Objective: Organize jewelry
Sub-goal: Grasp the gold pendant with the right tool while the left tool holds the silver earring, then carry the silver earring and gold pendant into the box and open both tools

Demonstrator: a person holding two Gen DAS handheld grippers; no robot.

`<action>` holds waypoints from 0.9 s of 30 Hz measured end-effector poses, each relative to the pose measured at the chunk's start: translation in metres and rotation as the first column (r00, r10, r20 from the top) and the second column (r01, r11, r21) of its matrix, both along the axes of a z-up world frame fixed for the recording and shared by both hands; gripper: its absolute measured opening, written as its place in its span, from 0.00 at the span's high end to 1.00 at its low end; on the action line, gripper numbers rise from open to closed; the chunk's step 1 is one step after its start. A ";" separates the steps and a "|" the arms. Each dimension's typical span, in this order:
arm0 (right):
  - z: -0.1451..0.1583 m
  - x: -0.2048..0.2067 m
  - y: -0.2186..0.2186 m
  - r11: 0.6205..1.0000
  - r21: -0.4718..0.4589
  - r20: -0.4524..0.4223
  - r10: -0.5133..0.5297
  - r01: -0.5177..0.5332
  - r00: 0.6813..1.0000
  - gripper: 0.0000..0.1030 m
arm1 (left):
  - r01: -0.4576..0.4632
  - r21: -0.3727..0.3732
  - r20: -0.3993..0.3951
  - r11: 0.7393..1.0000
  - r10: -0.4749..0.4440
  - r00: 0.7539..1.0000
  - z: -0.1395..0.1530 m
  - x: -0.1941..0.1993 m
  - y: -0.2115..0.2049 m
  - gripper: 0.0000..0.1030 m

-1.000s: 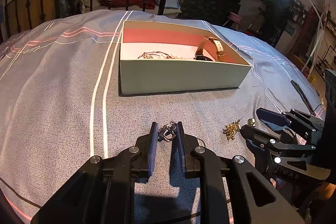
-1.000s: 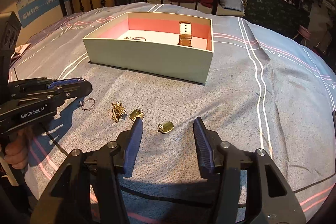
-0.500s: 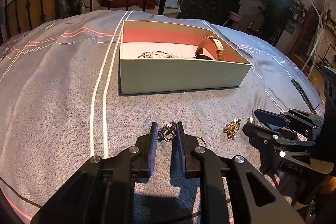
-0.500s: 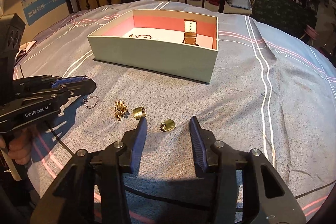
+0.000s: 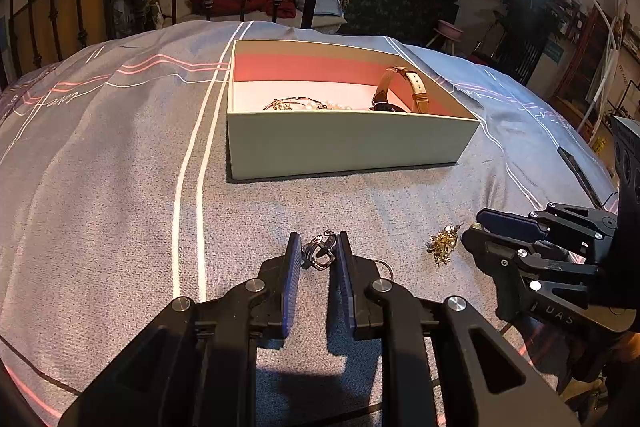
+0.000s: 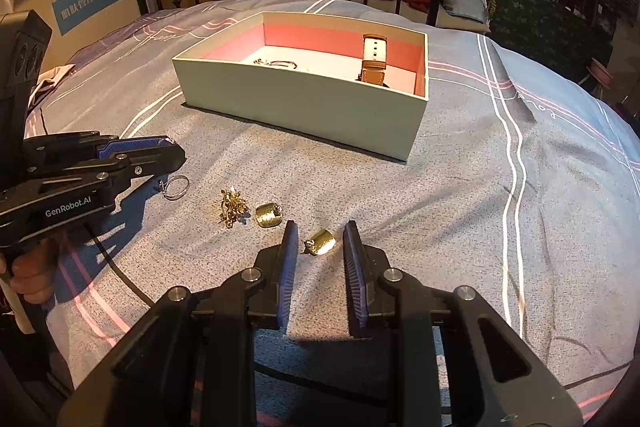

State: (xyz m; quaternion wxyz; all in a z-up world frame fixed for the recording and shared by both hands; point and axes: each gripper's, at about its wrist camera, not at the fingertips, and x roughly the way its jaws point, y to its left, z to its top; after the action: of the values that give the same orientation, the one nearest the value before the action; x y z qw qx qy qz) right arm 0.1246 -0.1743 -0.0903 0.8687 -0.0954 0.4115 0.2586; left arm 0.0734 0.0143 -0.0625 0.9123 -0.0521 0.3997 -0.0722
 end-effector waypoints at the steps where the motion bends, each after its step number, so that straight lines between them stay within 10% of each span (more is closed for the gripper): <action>1: 0.000 -0.001 0.001 1.000 -0.007 0.005 0.002 -0.002 1.000 0.76 | 0.000 -0.001 0.000 1.000 0.000 1.000 0.000 0.000 0.000 0.83; 27: 0.014 -0.013 -0.009 0.998 0.067 0.054 -0.019 0.015 0.998 0.87 | 0.000 -0.009 -0.001 1.000 0.000 1.000 0.000 0.000 0.001 0.83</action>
State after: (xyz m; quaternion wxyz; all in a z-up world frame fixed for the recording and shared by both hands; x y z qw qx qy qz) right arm 0.1117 -0.1832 -0.0767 0.8844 -0.0698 0.3797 0.2622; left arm 0.0735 0.0155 -0.0625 0.9118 -0.0560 0.3999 -0.0740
